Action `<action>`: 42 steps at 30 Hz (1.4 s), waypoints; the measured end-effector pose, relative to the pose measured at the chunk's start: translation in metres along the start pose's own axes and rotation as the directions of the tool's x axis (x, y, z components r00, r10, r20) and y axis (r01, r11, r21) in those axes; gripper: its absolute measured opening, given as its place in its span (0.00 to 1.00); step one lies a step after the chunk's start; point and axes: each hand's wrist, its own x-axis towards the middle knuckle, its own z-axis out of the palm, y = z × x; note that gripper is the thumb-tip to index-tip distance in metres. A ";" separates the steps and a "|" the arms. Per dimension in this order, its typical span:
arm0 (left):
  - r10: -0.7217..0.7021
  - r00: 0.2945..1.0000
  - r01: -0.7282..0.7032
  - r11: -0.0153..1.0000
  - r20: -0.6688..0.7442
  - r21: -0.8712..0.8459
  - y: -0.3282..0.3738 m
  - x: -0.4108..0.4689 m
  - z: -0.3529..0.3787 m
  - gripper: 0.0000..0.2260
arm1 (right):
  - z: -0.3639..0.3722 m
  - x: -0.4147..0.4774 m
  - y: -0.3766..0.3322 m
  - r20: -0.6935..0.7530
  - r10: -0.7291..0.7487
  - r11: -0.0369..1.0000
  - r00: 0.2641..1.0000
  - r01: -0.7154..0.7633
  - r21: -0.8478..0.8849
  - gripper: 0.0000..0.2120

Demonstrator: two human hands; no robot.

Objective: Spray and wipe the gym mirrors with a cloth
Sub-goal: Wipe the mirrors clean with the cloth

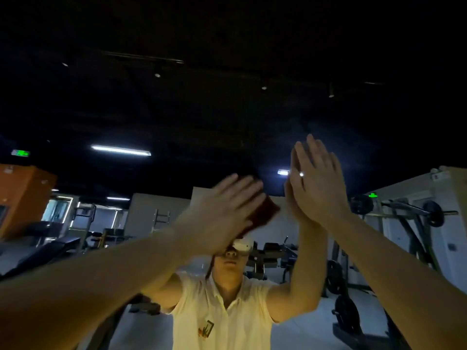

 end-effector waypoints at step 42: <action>-0.445 0.891 0.452 0.886 0.087 -0.102 -0.129 0.126 -0.022 0.26 | 0.009 0.040 0.081 -0.073 0.099 0.994 0.992 -0.102 -0.041 0.38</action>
